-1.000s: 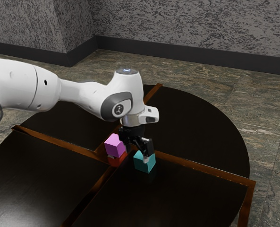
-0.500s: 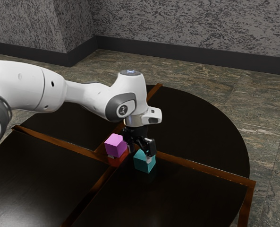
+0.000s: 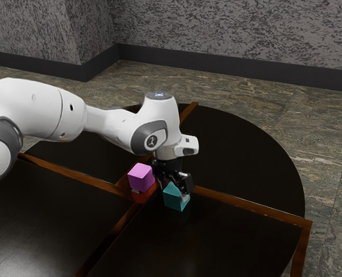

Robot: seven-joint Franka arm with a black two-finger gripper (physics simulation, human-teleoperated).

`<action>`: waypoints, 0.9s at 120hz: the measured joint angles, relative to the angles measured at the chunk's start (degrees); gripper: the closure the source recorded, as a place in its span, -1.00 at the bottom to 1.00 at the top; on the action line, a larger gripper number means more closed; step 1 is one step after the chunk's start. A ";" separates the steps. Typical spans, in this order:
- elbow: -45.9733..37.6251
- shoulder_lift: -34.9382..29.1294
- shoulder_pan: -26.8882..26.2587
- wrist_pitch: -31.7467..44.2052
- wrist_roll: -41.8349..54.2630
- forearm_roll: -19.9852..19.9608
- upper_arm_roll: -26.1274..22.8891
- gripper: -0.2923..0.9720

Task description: Pick up the blue block with one arm, and put the blue block on the pink block with one arm

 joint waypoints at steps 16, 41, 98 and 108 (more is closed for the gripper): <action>0.00 0.88 -0.58 1.18 -0.08 -0.02 0.12 -0.54; 0.43 1.00 -0.81 2.85 -0.15 -0.34 1.67 -0.54; 0.65 1.99 -1.42 4.74 -0.36 -1.49 2.02 -0.42; 0.62 2.23 -1.43 4.84 -0.38 -1.53 2.02 -0.30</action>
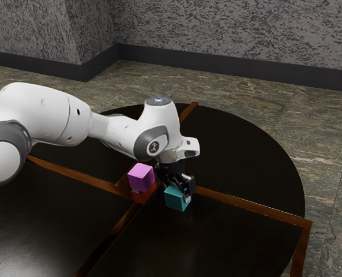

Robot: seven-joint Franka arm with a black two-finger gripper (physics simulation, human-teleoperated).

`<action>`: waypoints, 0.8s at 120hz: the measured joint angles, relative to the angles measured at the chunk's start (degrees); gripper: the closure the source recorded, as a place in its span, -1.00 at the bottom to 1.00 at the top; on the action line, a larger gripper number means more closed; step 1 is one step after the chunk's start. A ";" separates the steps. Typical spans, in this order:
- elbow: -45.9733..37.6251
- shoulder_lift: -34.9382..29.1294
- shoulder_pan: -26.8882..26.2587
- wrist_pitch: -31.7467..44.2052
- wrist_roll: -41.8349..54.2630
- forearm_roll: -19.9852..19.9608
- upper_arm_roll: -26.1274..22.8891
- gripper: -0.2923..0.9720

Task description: Pick up the blue block with one arm, and put the blue block on the pink block with one arm

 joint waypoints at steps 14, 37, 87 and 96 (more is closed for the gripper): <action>-0.01 0.22 0.00 0.09 -0.12 0.11 0.00 -0.18; 0.24 0.21 -0.32 0.15 -0.36 0.33 0.00 -0.08; 2.39 -2.59 -0.34 -3.50 -0.68 0.95 0.09 -0.05; 3.07 -3.53 0.06 -5.44 -0.64 1.08 0.64 -0.05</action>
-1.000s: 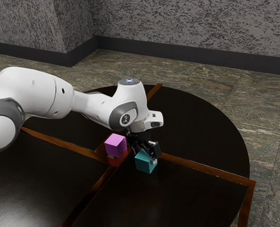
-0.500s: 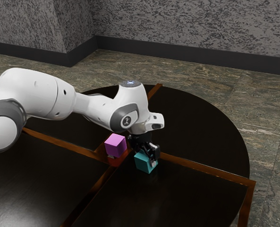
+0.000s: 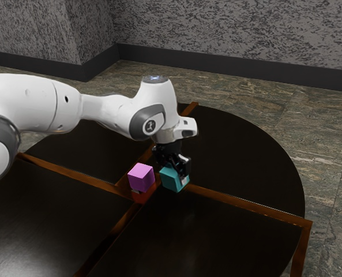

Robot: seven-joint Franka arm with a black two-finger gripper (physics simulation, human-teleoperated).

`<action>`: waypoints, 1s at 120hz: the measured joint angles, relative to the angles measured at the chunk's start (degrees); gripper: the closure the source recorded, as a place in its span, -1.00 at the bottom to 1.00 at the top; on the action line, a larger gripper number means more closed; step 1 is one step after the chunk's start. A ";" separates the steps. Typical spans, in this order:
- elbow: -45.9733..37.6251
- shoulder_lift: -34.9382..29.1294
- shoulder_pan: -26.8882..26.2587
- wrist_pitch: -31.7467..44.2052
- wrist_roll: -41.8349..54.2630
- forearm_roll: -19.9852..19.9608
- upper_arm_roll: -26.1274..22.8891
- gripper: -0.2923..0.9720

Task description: Pick up the blue block with one arm, and put the blue block on the pink block with one arm

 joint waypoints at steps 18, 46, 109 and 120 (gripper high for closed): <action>3.63 -1.04 1.14 -4.93 0.33 0.13 0.09 -0.05; 5.02 -1.37 3.16 -9.26 1.07 1.22 0.01 -0.03; 5.65 -2.80 5.76 -14.11 4.34 1.99 1.63 -0.03; 5.62 -2.88 5.83 -14.29 5.15 1.79 2.63 -0.03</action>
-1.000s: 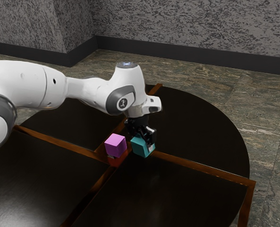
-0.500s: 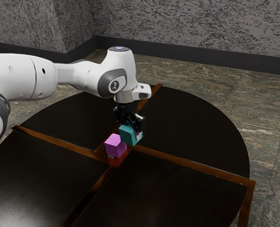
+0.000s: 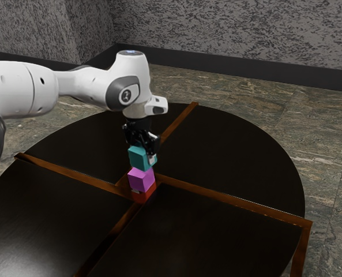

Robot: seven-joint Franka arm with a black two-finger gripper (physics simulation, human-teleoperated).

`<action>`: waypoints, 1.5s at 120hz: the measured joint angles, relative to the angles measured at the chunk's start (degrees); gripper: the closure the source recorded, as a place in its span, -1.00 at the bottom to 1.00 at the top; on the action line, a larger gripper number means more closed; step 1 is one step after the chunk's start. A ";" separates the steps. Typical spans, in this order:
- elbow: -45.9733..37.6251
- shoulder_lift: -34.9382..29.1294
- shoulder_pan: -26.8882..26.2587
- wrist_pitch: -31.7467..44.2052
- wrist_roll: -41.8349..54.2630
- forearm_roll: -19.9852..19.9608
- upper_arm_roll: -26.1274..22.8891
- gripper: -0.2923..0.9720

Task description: Pick up the blue block with one arm, and put the blue block on the pink block with one arm

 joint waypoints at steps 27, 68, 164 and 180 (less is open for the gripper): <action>-0.03 0.13 0.17 -0.04 2.24 -1.13 2.86 -0.04; -0.10 2.14 0.14 0.37 4.92 -2.44 3.14 -0.04; 0.52 2.16 -0.51 4.90 4.62 -1.83 4.53 0.01; 0.24 2.00 -0.55 5.48 2.07 -1.95 4.54 0.02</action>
